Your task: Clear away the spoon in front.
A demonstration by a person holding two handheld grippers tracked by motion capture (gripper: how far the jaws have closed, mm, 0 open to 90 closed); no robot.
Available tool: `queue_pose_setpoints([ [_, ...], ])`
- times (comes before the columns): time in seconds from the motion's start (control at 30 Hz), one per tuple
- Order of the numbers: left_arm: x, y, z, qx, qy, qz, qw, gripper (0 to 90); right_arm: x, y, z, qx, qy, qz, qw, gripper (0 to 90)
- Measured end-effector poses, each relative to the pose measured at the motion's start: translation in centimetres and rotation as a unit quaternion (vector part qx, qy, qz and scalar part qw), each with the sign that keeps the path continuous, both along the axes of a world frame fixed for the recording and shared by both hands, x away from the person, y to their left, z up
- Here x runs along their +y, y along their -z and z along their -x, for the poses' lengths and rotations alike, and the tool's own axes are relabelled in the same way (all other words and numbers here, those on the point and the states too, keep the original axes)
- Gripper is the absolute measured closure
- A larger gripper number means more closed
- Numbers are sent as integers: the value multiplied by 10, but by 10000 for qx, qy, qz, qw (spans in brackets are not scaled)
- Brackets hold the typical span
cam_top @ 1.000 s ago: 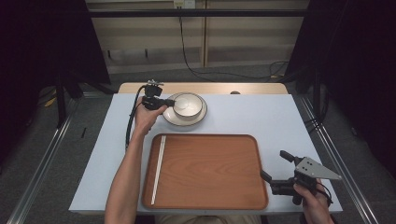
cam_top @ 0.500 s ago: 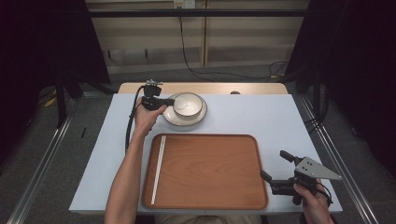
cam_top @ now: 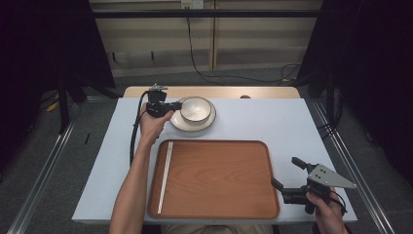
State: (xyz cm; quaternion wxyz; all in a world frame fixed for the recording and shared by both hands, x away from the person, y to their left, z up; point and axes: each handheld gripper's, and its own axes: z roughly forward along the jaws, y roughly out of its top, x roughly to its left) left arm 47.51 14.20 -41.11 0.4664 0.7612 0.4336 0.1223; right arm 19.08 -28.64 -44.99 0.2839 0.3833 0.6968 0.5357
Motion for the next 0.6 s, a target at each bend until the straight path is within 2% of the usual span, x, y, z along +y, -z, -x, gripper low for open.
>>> queue_pose_setpoints([
  [0.2,1,-2,8,-51,-85,-14,10000,847,-1,0,2,-59,3,21,10000,6],
  [0.27,3,-4,10,-72,-109,119,9998,847,0,0,1,-75,5,21,10000,6],
  [0.37,4,-8,15,-149,-72,24,9999,847,1,-1,1,-109,-40,28,9999,5],
  [0.6,5,-16,27,-318,-47,136,9994,847,0,-1,2,-147,-21,46,9999,5],
])
